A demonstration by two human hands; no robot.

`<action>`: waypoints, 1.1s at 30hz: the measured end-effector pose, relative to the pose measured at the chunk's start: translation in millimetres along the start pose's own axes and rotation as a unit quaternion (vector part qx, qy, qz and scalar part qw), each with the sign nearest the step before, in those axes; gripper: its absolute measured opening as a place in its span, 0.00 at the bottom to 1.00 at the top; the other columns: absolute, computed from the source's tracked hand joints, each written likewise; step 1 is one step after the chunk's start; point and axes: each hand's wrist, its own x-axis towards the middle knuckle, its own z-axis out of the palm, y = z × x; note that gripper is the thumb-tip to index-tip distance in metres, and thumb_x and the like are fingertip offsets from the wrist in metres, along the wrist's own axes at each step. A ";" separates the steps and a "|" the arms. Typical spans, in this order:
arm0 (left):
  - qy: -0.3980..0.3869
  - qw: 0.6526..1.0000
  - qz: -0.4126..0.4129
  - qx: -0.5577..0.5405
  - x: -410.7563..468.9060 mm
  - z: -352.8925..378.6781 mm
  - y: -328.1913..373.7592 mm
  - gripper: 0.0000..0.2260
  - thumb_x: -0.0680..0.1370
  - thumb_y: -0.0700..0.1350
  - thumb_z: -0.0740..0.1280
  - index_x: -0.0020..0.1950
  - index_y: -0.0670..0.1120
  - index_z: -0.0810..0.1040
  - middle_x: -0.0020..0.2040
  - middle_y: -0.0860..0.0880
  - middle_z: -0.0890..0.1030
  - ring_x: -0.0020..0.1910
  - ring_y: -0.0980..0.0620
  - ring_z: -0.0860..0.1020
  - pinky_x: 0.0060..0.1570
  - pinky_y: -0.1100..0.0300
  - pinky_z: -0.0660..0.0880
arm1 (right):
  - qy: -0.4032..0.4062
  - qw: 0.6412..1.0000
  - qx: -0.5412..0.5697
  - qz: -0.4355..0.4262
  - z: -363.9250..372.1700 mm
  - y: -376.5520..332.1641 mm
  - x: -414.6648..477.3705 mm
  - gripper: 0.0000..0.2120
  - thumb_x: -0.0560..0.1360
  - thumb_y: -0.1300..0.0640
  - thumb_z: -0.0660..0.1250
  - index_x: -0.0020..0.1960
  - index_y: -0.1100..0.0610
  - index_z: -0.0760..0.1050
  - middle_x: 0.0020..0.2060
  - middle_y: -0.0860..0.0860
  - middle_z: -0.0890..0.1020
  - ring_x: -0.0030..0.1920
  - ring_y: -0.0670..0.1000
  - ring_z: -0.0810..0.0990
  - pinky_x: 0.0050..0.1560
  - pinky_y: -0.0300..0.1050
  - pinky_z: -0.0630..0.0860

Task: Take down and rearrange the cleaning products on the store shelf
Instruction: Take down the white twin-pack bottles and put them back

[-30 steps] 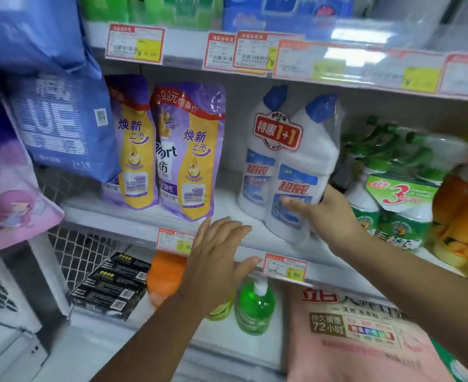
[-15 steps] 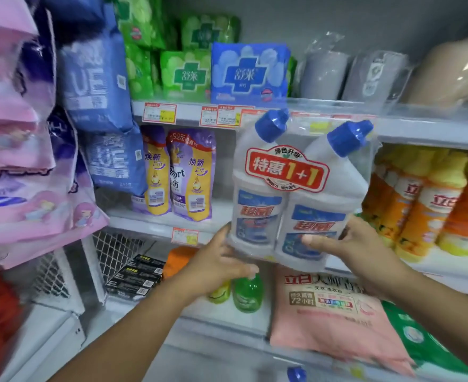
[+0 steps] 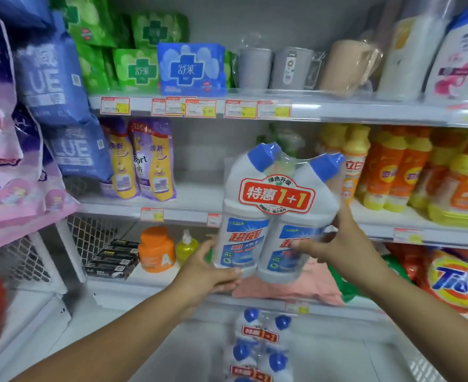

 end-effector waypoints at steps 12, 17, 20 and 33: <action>0.019 0.983 0.077 0.168 1.3 -3.4 -18.9 0.33 0.62 0.39 0.83 0.63 0.54 0.73 0.57 0.50 0.79 0.55 0.53 0.79 0.43 0.69 0.74 | -0.076 0.943 0.297 0.126 -35.5 30.0 -20.3 0.45 0.56 0.33 0.80 0.69 0.44 0.70 0.64 0.55 0.80 0.63 0.60 0.80 0.64 0.51 0.74; -0.029 0.986 0.057 0.152 -4.7 -5.1 -20.5 0.42 0.50 0.48 0.82 0.64 0.56 0.76 0.56 0.52 0.82 0.54 0.52 0.81 0.44 0.66 0.78 | -0.048 0.897 0.405 0.169 -52.2 36.6 -19.8 0.24 0.73 0.57 0.68 0.69 0.51 0.72 0.58 0.57 0.83 0.53 0.56 0.85 0.48 0.48 0.83; -0.042 0.984 0.065 0.158 -7.5 -4.3 -20.0 0.39 0.56 0.37 0.84 0.64 0.56 0.76 0.54 0.53 0.83 0.52 0.52 0.82 0.45 0.59 0.80 | -0.048 0.883 0.433 0.178 -55.3 38.7 -20.1 0.24 0.71 0.68 0.60 0.65 0.56 0.76 0.62 0.58 0.81 0.55 0.56 0.82 0.46 0.49 0.83; -0.011 0.971 0.135 0.199 -11.8 -3.4 -11.7 0.37 0.62 0.33 0.81 0.64 0.56 0.73 0.55 0.58 0.80 0.53 0.61 0.81 0.48 0.57 0.82 | -0.017 0.881 0.439 0.177 -52.9 37.4 -21.8 0.24 0.72 0.76 0.50 0.44 0.60 0.82 0.65 0.57 0.79 0.67 0.58 0.75 0.60 0.54 0.77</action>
